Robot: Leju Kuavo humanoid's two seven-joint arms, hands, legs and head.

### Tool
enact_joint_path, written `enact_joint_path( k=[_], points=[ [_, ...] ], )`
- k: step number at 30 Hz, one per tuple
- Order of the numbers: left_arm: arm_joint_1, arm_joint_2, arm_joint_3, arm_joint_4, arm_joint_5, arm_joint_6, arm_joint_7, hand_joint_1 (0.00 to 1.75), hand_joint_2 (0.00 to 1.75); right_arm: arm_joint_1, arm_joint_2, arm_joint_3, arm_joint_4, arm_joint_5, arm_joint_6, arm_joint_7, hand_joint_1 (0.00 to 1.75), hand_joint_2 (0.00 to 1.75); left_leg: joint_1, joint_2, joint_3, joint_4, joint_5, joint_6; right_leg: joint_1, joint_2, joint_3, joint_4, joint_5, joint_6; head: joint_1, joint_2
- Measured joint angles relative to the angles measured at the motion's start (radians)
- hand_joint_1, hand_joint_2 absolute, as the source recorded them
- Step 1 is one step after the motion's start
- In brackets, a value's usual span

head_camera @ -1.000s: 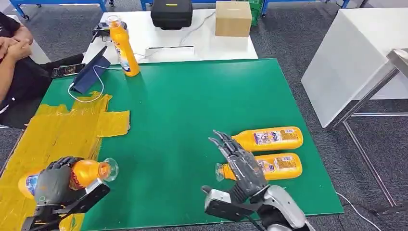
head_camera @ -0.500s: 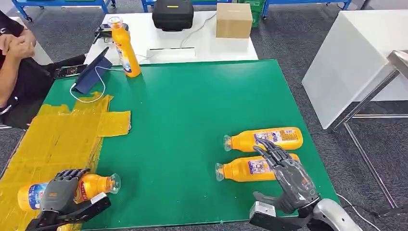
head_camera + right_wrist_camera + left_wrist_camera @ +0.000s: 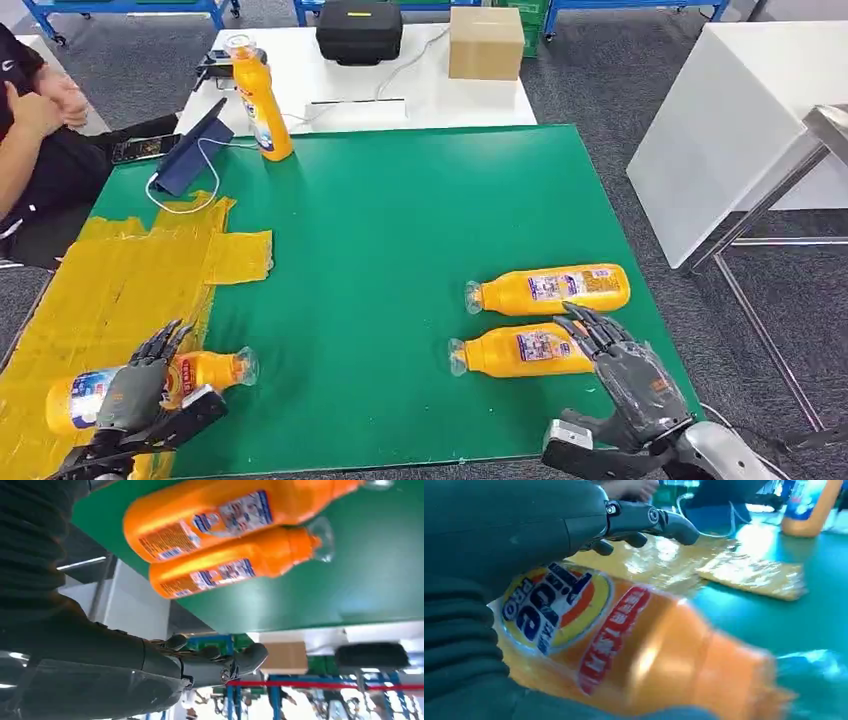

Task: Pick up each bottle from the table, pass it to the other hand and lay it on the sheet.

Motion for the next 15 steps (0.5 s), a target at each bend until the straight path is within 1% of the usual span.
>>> enact_joint_path(
  k=[4,8,12,15],
  points=[
    [-0.002,-0.071,0.024,-0.064,0.192,-0.047,-0.053,0.0,0.0,0.018,0.0,0.01,0.021,0.052,-0.008,0.054,0.0,1.75,0.0,0.0,-0.001,0.0,0.0,0.0,0.0,0.0,-0.001,0.0,0.0,0.0,0.001,0.0],
    [-0.007,-0.105,0.044,-0.104,0.264,-0.078,-0.075,0.0,0.0,0.023,0.0,0.022,0.039,0.064,-0.012,0.07,0.0,1.75,0.0,0.002,-0.002,0.0,-0.001,0.001,0.0,0.0,-0.002,0.0,0.0,0.0,0.0,0.0],
    [-0.006,-0.147,0.079,-0.164,0.498,-0.18,-0.114,0.0,0.0,0.021,-0.001,0.034,0.074,0.074,-0.017,0.106,0.0,1.75,0.0,0.003,-0.002,0.0,-0.001,0.001,0.0,0.0,-0.002,0.0,0.0,0.0,0.0,0.0],
    [0.003,-0.177,0.108,-0.221,0.615,-0.226,-0.127,0.0,0.0,0.024,-0.004,0.041,0.097,0.074,-0.038,0.125,0.0,1.75,0.0,0.003,-0.003,0.0,-0.001,0.001,0.0,0.0,-0.003,0.0,0.0,0.0,0.0,0.0]
  ],
)
